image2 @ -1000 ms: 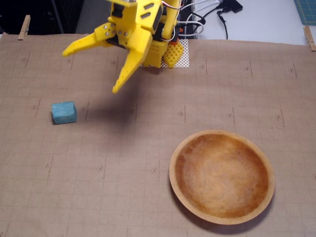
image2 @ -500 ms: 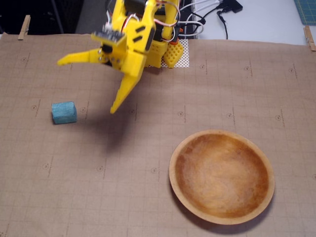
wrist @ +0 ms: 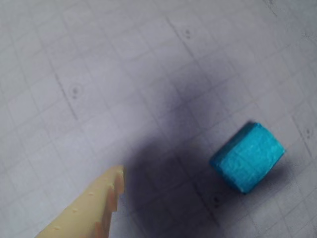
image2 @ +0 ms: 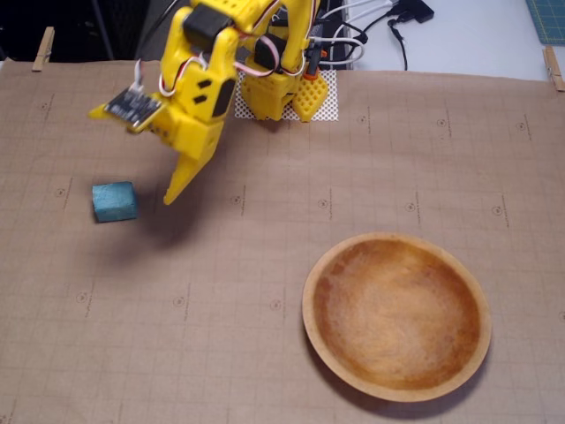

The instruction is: Grasp a blue block and put it in the bowl.

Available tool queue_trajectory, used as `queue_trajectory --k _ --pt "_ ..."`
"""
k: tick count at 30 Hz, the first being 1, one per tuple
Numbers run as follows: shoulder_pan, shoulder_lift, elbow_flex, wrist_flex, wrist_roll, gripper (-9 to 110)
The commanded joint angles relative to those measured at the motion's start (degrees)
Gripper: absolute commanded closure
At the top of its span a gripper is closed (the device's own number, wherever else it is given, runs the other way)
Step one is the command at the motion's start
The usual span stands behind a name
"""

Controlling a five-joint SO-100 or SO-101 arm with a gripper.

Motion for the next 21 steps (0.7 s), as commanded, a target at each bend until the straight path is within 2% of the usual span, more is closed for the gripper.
queue_trajectory --k 1,5,14,21 --pt "1.14 -1.76 -2.81 -0.26 1.85 38" --pt "1.23 -5.54 -3.25 -0.35 3.08 38" --pt "0.35 -12.66 -8.17 -0.26 15.82 37" --pt "-0.18 -15.38 -12.74 -0.26 19.07 38"
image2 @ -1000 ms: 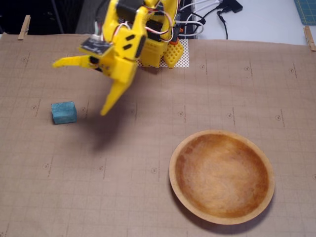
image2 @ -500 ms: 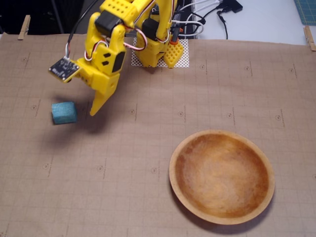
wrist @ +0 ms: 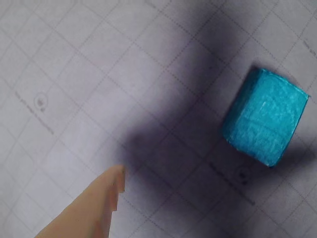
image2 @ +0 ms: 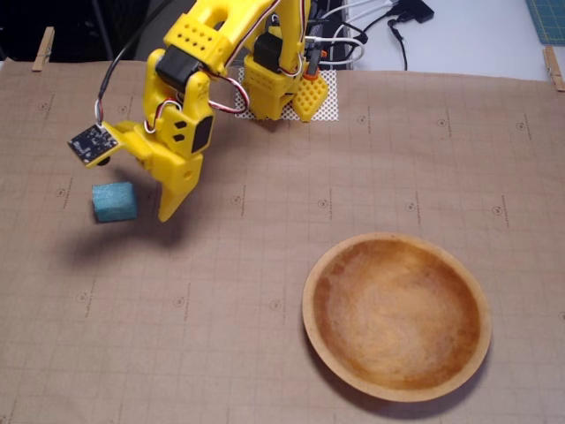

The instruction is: Grasp a blue block and put it in the bowl.

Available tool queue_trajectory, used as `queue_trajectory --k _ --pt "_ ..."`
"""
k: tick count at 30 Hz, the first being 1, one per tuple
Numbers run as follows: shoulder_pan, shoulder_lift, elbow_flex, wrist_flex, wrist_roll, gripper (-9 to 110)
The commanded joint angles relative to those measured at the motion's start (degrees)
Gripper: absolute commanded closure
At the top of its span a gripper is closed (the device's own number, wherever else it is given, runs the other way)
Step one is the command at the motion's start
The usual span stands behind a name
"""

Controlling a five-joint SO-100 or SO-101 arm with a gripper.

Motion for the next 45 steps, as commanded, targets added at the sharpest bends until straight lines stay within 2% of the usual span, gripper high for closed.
queue_trajectory --k 1,22,45 --pt "-0.7 0.35 -5.89 -0.26 1.85 38" --pt "2.46 -17.23 -20.13 -0.26 3.87 38" --pt "11.95 -23.2 -20.13 0.44 2.81 38"
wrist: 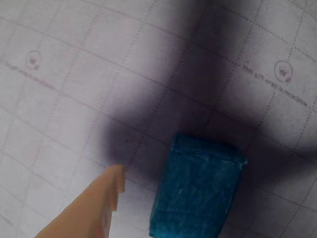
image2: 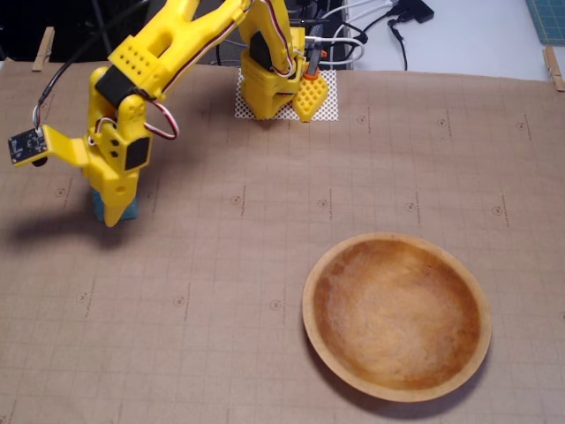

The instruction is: Grasp a blue block and put it in the bowl.

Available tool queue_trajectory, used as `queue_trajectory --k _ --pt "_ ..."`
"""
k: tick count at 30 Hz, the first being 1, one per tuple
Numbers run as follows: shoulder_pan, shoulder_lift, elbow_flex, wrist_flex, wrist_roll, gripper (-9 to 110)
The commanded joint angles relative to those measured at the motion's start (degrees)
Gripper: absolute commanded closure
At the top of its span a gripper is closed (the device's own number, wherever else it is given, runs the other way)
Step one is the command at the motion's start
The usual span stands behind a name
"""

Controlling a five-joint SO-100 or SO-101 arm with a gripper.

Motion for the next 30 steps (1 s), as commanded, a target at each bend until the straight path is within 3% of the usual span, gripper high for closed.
queue_trajectory --k 1,30 --pt "-0.09 -0.26 -3.43 0.44 -0.7 38" --pt "-4.31 -1.85 -2.81 0.53 -0.88 40"
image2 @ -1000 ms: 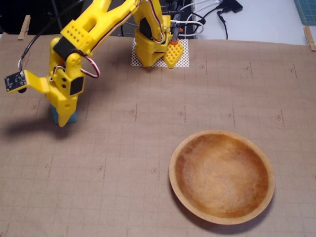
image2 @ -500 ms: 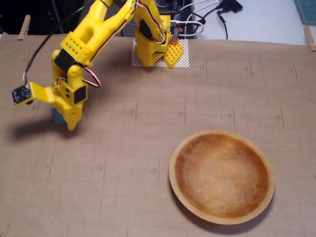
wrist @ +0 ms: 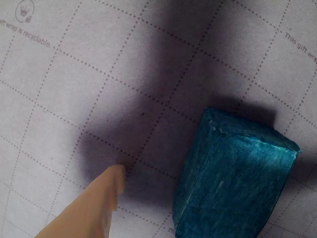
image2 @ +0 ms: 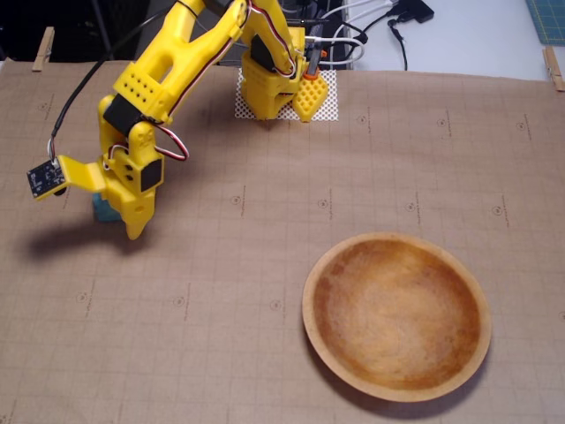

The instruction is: Grasp a blue block and put it in the bowl.

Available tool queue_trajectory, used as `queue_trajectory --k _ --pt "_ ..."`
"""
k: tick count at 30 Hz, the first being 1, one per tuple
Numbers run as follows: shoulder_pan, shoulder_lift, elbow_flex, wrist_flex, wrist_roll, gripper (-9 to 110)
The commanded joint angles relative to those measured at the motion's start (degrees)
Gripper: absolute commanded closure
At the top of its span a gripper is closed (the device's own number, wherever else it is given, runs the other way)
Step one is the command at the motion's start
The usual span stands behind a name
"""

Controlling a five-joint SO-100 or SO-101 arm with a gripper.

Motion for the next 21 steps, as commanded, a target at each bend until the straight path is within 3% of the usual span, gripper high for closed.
queue_trajectory --k 1,21 --pt "-0.18 1.41 -2.9 0.53 -1.49 43" --pt "0.44 1.85 -2.72 0.62 -3.25 73"
